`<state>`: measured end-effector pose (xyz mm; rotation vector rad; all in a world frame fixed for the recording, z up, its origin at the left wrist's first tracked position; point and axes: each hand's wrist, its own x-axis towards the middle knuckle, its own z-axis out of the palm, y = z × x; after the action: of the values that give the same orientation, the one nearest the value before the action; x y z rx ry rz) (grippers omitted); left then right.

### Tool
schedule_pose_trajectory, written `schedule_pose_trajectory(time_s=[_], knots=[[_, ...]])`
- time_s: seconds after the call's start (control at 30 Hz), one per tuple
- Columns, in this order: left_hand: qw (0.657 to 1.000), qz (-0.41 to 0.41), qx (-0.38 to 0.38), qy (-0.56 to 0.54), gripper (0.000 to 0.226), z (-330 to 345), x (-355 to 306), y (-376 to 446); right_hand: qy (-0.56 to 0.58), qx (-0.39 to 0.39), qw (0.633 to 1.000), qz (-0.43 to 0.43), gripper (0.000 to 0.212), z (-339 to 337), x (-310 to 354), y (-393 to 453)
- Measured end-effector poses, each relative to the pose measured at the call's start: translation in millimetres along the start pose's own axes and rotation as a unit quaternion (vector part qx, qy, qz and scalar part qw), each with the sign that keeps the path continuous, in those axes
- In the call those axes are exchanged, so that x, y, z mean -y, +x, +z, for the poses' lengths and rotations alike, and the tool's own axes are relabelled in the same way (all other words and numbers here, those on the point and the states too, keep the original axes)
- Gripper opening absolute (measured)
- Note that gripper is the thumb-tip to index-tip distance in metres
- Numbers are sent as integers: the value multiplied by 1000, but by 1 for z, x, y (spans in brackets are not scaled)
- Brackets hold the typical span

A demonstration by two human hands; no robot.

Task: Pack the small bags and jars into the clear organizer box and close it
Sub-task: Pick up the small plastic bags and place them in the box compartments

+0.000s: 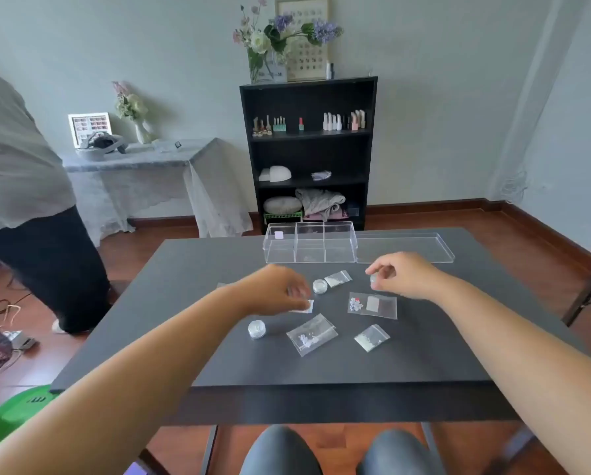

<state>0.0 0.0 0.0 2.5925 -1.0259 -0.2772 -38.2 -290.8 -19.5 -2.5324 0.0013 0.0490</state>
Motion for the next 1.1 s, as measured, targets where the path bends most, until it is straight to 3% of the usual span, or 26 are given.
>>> schedule_pose_trajectory(time_s=[0.2,0.43,0.63,0.87,1.1], knots=[[998,-29,18,60,40,34,-13,-1,-29,29,999,28,34,8,-1,-5],[997,-66,34,31,61,37,-12,7,-57,68,995,34,53,15,4,-4],[994,-76,72,-45,50,38,-11,10,-86,82,992,35,63,17,11,-1],[985,-80,103,-114,42,36,-17,11,-23,101,992,71,70,16,8,3],[986,-54,149,-56,19,35,-26,17,-15,101,994,36,47,19,7,7]])
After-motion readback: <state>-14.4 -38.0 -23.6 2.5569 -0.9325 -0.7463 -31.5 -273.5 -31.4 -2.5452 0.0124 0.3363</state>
